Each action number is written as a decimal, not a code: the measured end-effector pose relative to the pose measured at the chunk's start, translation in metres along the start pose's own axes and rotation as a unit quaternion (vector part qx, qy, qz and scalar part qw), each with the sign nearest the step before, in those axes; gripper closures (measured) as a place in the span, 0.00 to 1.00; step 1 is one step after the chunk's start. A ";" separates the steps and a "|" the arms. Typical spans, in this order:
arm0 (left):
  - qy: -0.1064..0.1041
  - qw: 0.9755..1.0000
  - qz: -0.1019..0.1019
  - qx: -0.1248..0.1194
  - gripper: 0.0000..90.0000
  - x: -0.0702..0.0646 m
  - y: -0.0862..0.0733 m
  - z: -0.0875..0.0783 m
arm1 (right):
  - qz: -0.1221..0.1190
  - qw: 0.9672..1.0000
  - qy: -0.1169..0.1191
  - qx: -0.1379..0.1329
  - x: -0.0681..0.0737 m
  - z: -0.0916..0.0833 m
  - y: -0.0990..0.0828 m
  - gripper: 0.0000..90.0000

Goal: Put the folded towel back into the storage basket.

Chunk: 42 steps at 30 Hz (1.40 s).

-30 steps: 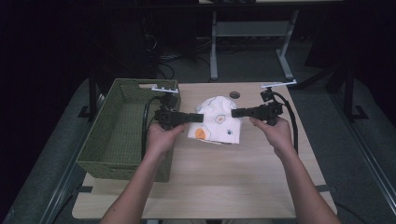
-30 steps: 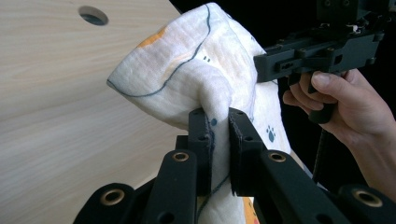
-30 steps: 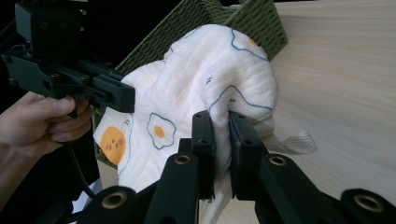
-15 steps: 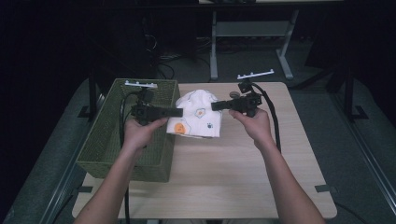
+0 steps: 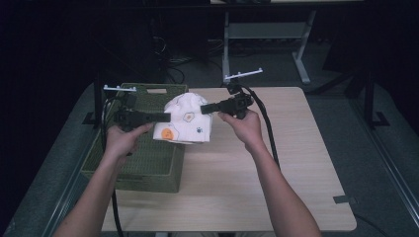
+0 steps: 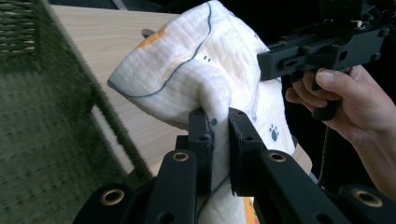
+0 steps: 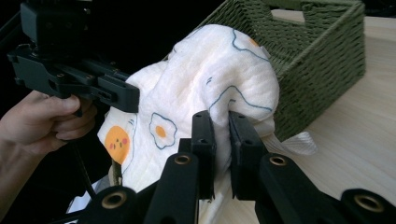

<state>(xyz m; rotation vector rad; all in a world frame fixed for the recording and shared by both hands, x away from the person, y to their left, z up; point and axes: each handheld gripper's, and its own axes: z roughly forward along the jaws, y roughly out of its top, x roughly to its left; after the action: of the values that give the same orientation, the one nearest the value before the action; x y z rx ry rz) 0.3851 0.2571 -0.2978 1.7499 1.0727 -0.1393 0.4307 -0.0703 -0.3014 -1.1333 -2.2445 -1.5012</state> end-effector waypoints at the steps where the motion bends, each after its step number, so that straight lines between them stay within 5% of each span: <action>1: 0.001 1.000 -0.001 0.000 0.91 0.002 -0.001 -0.003 | 0.000 1.000 0.001 0.001 0.001 0.004 0.001 0.91; 24: 0.036 0.999 -0.029 -0.003 0.91 0.053 -0.018 -0.069 | -0.015 0.999 0.030 0.031 0.029 0.088 0.021 0.91; 42: 0.075 0.996 -0.043 0.022 0.91 0.087 -0.039 -0.075 | -0.003 0.998 0.022 0.060 0.024 0.141 0.013 0.91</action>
<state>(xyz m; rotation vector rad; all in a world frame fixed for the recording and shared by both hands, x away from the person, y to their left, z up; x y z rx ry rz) 0.3807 0.3717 -0.3378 1.7762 1.2628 -0.0872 0.4558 0.0647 -0.3443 -1.0498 -2.2773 -1.3581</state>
